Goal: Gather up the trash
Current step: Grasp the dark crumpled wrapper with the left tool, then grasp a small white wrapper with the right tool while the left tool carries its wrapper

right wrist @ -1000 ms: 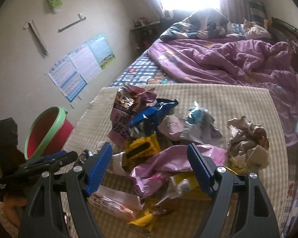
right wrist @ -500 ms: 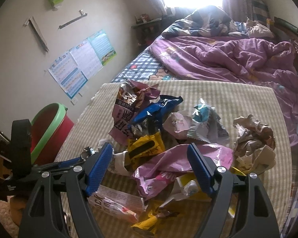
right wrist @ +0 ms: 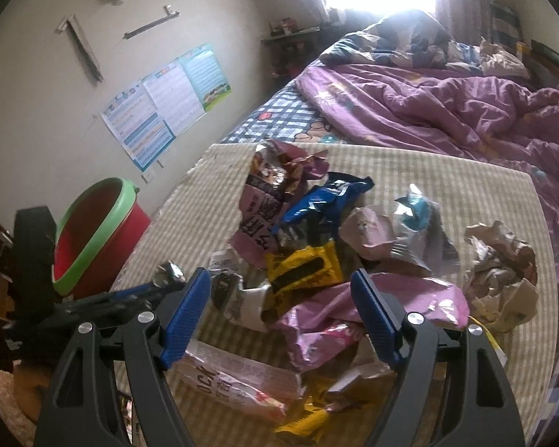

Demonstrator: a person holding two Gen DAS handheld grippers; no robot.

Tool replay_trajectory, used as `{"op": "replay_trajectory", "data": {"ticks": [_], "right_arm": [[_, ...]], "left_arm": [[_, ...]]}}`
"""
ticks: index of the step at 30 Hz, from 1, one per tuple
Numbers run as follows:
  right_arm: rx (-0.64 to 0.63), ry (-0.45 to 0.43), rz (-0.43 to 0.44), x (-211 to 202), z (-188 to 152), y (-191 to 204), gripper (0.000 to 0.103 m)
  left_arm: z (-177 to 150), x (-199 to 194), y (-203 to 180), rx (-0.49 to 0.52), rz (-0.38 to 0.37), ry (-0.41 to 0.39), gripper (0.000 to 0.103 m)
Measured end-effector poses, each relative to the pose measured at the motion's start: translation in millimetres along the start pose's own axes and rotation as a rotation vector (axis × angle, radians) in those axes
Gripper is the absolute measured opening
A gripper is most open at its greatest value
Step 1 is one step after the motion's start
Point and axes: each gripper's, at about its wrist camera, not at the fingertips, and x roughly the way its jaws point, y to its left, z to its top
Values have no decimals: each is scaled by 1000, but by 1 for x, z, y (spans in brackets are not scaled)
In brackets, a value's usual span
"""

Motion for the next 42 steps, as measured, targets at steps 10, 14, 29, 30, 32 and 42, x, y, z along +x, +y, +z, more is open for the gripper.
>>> {"op": "replay_trajectory", "data": {"ticks": [10,14,29,30,32,42], "right_arm": [[-95,134,35,42,-4,36,75],[-90,172,23,51,-10,34,75],[-143,164,62,42,-13,44,20],[-149,156,61,40,-12,46,20],[-160,143,65,37,-11,49,19],[-157,87,87,22,-2,52,19]], "left_arm": [[1,-45,17,-44,98,-127,55],[-2,-49,19,-43,100,-135,55],[-3,-54,19,-43,106,-156,55],[-3,-55,19,-43,106,-158,55],[-3,-56,19,-41,106,-161,55],[-3,-66,23,-50,121,-195,55]]}}
